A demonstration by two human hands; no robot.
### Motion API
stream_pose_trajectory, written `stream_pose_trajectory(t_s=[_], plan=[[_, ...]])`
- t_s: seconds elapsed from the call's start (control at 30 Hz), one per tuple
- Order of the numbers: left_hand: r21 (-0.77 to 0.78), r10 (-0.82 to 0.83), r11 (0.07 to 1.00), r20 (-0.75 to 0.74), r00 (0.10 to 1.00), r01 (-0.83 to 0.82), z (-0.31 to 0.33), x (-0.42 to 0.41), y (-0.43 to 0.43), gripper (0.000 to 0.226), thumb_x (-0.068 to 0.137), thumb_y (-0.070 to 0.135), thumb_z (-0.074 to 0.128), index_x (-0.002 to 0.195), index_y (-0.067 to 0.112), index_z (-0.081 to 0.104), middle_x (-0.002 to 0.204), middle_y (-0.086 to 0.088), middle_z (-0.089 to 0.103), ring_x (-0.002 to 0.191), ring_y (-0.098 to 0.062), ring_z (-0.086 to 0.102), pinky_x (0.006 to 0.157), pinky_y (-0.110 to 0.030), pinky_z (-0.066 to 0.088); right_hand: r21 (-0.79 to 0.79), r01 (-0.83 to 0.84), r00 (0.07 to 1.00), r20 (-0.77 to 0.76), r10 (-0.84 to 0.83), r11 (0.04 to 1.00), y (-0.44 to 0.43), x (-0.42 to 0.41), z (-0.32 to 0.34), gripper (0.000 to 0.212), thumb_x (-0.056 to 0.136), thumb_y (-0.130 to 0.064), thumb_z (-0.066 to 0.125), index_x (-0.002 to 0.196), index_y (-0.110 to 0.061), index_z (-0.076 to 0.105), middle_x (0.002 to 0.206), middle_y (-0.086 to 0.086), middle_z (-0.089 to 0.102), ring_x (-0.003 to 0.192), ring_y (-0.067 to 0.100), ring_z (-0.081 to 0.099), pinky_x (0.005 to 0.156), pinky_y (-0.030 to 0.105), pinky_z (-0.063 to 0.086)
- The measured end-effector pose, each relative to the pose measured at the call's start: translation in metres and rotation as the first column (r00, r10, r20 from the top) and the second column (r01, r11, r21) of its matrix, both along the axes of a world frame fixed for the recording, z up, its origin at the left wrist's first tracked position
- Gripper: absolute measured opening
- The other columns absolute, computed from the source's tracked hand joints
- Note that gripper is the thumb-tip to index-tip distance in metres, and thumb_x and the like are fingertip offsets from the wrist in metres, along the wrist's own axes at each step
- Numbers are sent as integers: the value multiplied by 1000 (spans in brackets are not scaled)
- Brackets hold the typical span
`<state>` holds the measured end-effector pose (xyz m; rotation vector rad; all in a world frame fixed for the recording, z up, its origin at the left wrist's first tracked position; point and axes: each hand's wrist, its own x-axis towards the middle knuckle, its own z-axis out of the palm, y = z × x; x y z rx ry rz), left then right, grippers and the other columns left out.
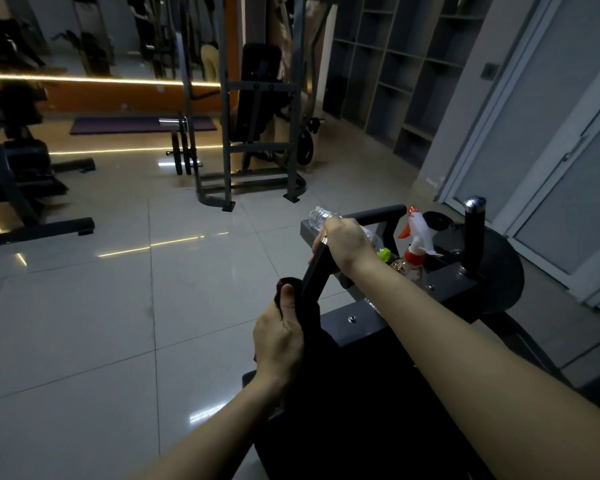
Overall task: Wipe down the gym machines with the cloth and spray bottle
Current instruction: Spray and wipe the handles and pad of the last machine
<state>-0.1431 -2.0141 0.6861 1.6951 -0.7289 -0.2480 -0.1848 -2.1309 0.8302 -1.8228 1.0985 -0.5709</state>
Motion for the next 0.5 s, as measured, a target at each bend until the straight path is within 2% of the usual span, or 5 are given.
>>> stream_pose_trajectory(t_s=[0.17,0.27,0.33,0.43,0.5], plan=[[-82,-37,996,1,999,37,70,-7,-30,48,106,50,27,83,26,62,70,11,58,67,-8,56,57,-20,37,185,-54,998,23,51,981,0,-9,8,37,96,-30,44,77,-8,67,72,2,66,78,23,60,75,38,48],[-97,-51,994,-66,996,45,99,4,-52,51,109,44,32,75,20,62,71,3,63,73,-22,61,60,-32,40,303,-92,978,207,29,949,-3,-28,5,30,94,-38,52,99,-12,66,85,7,59,81,22,52,70,34,39],[-115,-85,991,-74,994,76,104,12,-62,56,107,48,33,73,17,65,73,-1,68,76,-25,65,66,-36,47,334,-5,946,307,-104,943,-5,-44,-5,30,103,-21,44,120,-2,59,90,12,54,78,20,50,63,29,37],[-188,-159,972,-72,985,143,116,18,-72,59,104,54,34,90,14,75,83,-1,74,80,-19,71,79,-45,58,355,-59,989,146,6,933,-1,-63,-32,26,99,0,43,119,-12,54,97,12,57,81,18,54,62,28,37],[-258,-196,949,-23,980,183,141,18,-76,64,103,56,33,92,9,75,82,-4,73,77,-18,71,77,-46,59,345,-154,988,27,155,926,7,-69,-44,39,92,9,50,119,-18,50,106,12,58,86,18,57,60,23,42]])
